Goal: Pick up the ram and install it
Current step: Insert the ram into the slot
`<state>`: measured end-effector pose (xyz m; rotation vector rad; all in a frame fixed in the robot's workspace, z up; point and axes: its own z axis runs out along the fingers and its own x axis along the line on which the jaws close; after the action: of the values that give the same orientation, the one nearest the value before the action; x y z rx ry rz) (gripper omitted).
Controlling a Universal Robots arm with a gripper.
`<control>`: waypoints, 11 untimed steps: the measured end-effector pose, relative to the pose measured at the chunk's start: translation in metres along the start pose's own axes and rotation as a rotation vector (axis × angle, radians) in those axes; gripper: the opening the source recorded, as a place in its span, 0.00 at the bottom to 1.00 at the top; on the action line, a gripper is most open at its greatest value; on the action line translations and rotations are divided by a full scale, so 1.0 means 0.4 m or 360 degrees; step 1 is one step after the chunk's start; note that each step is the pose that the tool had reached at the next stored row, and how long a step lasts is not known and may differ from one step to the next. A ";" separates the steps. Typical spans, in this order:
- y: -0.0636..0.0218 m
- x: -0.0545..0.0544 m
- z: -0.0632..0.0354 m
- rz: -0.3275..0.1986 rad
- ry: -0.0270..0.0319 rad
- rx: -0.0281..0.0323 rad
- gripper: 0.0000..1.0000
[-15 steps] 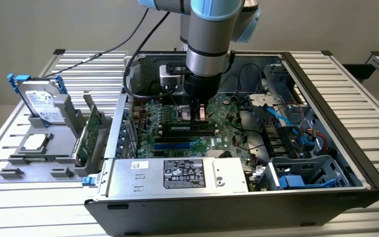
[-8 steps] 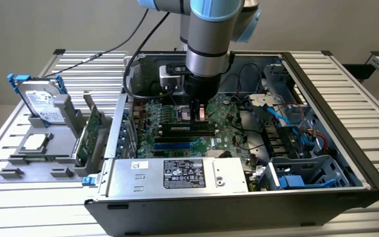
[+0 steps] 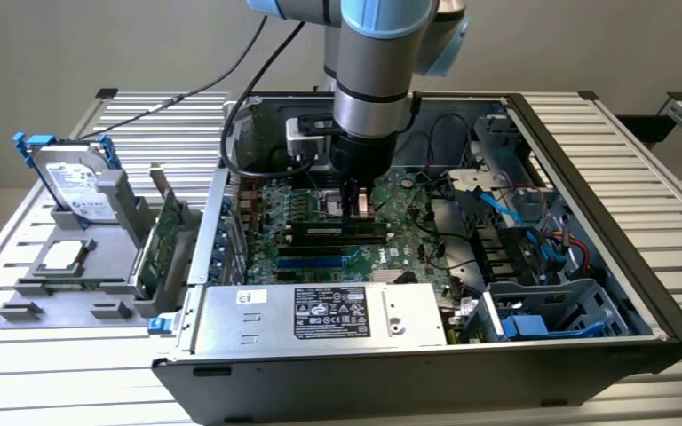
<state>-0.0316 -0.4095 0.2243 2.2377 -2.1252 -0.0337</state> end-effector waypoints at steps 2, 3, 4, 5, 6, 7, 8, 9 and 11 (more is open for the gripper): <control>0.001 0.000 0.000 0.0000 0.00008 0.00055 0.14; 0.001 0.000 0.000 0.0000 0.00013 0.00083 0.14; 0.001 0.000 0.000 0.0000 0.00016 0.00107 0.14; 0.002 0.000 0.000 0.0000 0.00019 0.00124 0.14; 0.003 0.000 0.000 0.0000 0.00023 0.00140 0.14; 0.004 0.000 0.000 0.0000 0.00030 0.00150 0.14; 0.005 0.000 0.000 0.0000 0.00038 0.00157 0.14; 0.006 0.000 0.000 0.0000 0.00047 0.00163 0.14; 0.006 0.000 0.000 0.0000 0.00061 0.00175 0.14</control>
<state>-0.0342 -0.4096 0.2244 2.2417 -2.1290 -0.0178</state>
